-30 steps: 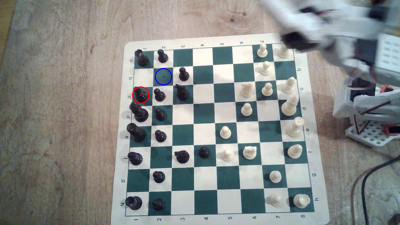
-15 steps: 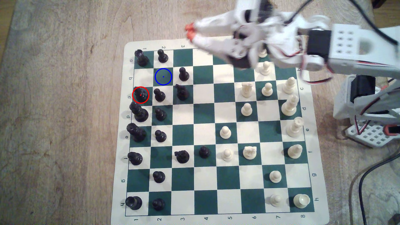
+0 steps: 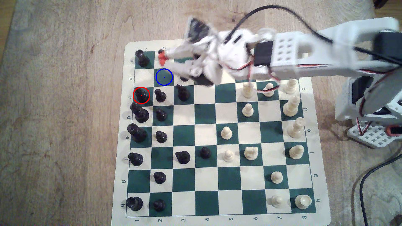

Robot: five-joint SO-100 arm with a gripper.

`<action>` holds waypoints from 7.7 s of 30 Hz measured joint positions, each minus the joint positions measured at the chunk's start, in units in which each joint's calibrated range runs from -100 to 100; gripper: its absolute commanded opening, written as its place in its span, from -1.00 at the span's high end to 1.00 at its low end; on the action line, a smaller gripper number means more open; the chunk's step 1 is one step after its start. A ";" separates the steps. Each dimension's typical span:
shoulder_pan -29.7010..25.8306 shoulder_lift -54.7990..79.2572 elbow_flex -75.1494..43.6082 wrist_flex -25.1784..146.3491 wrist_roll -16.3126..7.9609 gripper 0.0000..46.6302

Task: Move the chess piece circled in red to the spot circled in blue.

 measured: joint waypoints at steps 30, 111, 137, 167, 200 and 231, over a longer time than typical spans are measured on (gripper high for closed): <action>-1.47 28.66 -27.47 8.61 -2.83 0.69; -1.40 41.31 -42.93 3.35 -4.05 0.99; 2.36 21.37 -17.89 -0.32 -3.96 0.99; 3.91 20.44 -9.22 -6.69 -1.32 0.99; 4.20 28.40 -13.65 -6.37 -0.88 0.98; 5.46 24.13 -14.37 -2.47 -0.39 0.12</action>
